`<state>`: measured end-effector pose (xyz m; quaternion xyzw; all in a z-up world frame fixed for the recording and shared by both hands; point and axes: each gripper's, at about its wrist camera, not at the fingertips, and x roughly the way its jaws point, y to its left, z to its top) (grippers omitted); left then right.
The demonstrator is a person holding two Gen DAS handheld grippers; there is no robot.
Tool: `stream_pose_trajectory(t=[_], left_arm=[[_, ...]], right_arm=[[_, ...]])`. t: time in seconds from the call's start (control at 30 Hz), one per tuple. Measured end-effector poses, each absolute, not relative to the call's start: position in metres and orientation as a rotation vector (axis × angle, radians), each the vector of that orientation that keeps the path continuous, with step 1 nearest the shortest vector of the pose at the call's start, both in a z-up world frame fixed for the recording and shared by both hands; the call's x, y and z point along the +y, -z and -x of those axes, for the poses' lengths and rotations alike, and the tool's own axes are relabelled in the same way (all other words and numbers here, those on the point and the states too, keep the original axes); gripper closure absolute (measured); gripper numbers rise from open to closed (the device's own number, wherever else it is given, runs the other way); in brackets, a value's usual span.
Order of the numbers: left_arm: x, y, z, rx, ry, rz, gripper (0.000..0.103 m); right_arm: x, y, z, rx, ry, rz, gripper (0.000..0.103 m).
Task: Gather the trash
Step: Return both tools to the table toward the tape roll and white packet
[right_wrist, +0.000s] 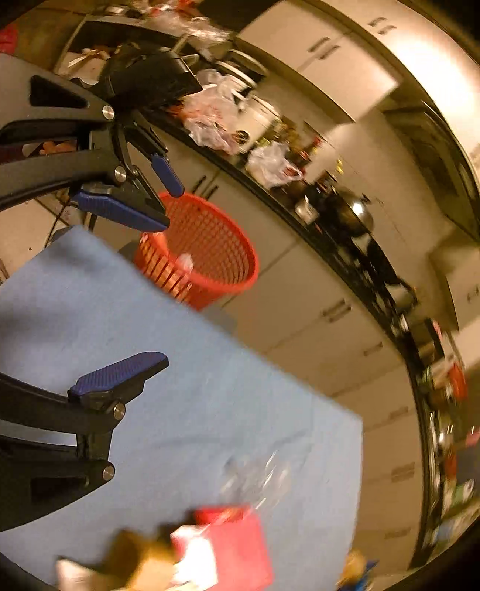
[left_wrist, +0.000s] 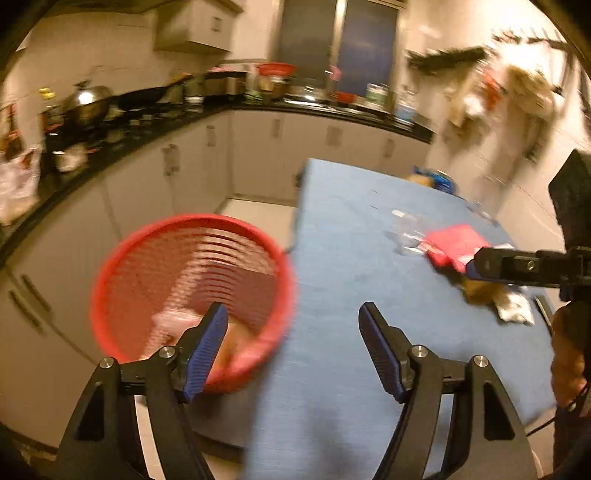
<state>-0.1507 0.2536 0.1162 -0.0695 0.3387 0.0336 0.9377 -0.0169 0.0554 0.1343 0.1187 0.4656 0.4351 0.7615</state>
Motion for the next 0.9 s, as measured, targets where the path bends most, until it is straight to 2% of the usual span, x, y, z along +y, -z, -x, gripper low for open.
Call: stream_pose_trajectory(t=[0.13, 0.43, 0.9], left_arm=[[0.197, -0.103, 0.128, 0.738, 0.050, 0.147, 0.031], [0.098, -0.068, 0.095, 0.822, 0.188, 0.014, 0.030], [0.053, -0.052, 0.034, 0.883, 0.263, -0.074, 0.025]], right_arm=[[0.004, -0.118, 0.024, 1.035, -0.881, -0.317, 0.031], [-0.119, -0.103, 0.042, 0.932, -0.652, -0.340, 0.031], [-0.231, -0.083, 0.029, 0.919, -0.480, -0.529, 0.030]])
